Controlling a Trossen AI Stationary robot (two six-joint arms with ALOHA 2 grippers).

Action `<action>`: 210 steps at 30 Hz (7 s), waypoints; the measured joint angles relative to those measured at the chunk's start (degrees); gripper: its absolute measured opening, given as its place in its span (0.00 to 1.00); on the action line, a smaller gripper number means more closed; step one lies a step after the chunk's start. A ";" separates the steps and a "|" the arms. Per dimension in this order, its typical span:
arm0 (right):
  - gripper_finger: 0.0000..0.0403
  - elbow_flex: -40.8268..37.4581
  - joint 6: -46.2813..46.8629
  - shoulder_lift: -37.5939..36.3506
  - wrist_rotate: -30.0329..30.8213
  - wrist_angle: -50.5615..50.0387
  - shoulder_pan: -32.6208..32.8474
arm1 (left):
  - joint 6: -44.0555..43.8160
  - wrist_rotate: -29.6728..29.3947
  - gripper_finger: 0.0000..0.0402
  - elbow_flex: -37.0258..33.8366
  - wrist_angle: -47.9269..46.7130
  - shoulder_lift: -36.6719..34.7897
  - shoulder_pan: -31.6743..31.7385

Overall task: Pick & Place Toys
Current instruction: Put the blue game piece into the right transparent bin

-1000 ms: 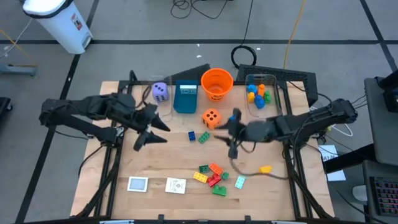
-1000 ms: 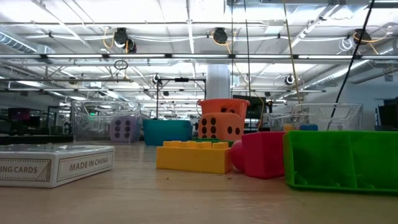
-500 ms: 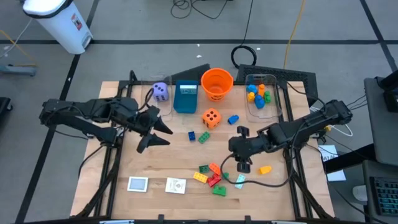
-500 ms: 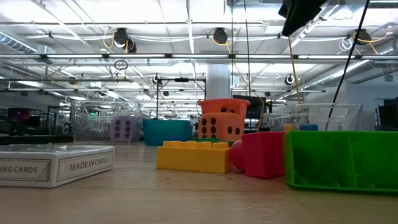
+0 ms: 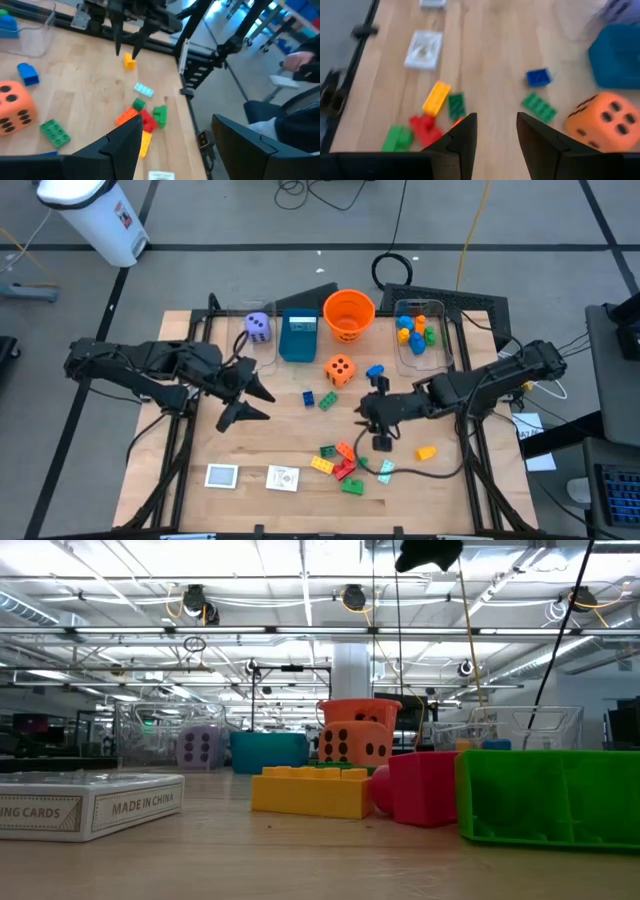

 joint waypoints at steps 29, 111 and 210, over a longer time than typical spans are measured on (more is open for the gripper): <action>0.53 -0.04 -12.87 0.20 -4.13 -6.59 -7.19 | 4.96 -8.28 0.61 0.00 -0.99 0.00 0.07; 0.39 -7.82 -50.65 23.09 -6.15 -6.67 -36.72 | 2.18 -9.45 0.61 0.00 1.71 0.02 10.42; 0.37 0.50 11.92 7.98 -6.15 88.40 -25.68 | -2.30 -3.14 0.61 0.02 62.88 16.51 23.02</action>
